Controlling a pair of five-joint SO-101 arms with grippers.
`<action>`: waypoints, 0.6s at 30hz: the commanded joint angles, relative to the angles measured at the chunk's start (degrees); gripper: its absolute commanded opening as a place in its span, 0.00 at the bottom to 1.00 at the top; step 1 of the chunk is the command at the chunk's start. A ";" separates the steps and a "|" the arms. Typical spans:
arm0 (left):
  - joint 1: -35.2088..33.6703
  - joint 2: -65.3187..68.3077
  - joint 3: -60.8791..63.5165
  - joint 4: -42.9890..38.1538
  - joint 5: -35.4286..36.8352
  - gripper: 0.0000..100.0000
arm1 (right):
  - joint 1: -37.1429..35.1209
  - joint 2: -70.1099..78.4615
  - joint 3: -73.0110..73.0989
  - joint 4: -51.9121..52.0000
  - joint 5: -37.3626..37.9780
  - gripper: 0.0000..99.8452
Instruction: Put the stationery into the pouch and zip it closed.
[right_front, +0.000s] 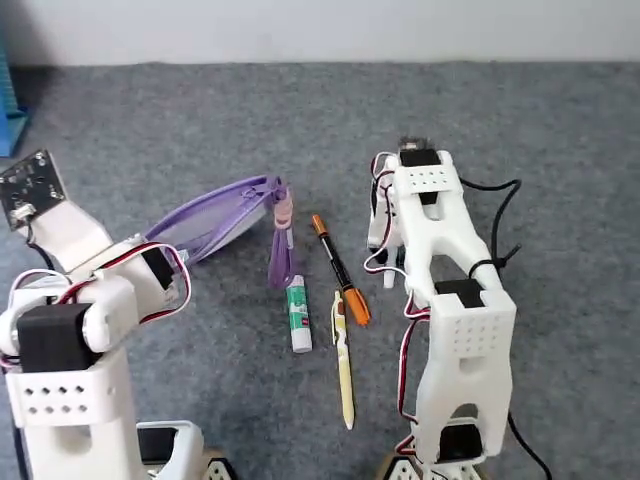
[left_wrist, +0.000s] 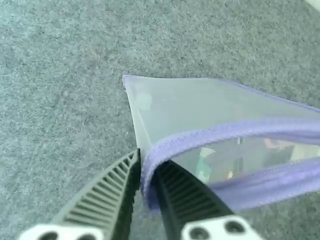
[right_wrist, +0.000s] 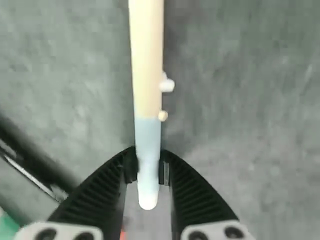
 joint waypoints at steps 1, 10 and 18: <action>-0.35 0.35 -1.71 0.53 -0.18 0.01 | -0.48 -4.62 -2.11 8.66 1.85 0.01; -0.26 0.35 -1.71 0.35 -0.35 0.01 | 1.10 -14.73 8.09 15.87 11.78 0.01; -0.18 0.35 -1.71 0.26 -0.35 0.01 | 1.54 -20.26 12.66 15.78 13.80 0.21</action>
